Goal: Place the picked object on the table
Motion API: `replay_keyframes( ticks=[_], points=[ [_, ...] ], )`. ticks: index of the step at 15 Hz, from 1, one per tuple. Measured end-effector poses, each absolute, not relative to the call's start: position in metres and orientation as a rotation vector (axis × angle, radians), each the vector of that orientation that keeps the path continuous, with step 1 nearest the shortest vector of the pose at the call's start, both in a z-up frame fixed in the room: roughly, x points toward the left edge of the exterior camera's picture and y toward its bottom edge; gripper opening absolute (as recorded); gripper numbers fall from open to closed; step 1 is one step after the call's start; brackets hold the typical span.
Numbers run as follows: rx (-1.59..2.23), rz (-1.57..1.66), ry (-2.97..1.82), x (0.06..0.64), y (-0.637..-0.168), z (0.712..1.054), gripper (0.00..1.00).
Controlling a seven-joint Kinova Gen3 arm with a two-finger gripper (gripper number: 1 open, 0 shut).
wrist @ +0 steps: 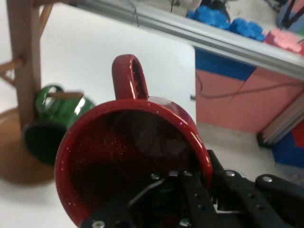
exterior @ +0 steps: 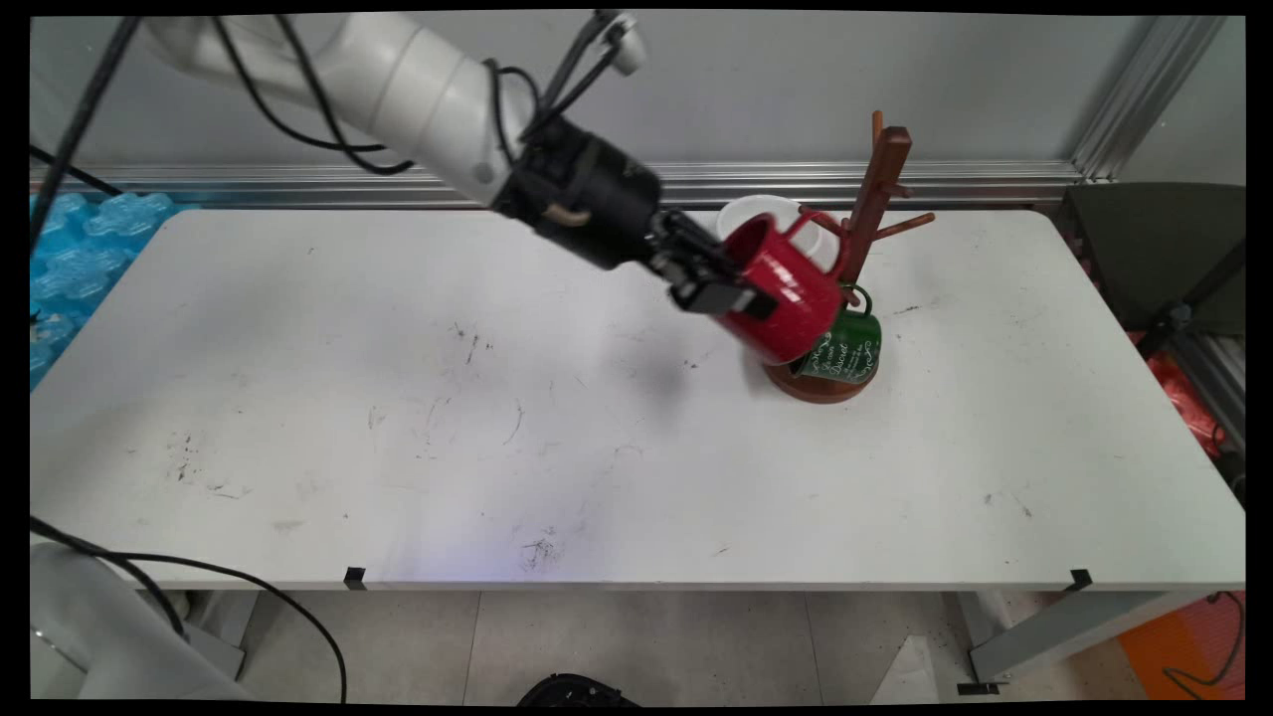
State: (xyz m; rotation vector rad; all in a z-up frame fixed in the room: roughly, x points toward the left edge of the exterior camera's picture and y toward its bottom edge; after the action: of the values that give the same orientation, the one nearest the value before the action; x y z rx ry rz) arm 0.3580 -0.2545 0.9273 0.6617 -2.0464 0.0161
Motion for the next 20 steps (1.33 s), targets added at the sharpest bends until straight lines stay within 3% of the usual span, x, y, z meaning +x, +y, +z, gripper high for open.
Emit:
replay_keyframes(
  ticks=[20],
  points=[
    [0.522, 0.263, -2.363, 0.463, -0.262, 0.921, 0.00]
  ],
)
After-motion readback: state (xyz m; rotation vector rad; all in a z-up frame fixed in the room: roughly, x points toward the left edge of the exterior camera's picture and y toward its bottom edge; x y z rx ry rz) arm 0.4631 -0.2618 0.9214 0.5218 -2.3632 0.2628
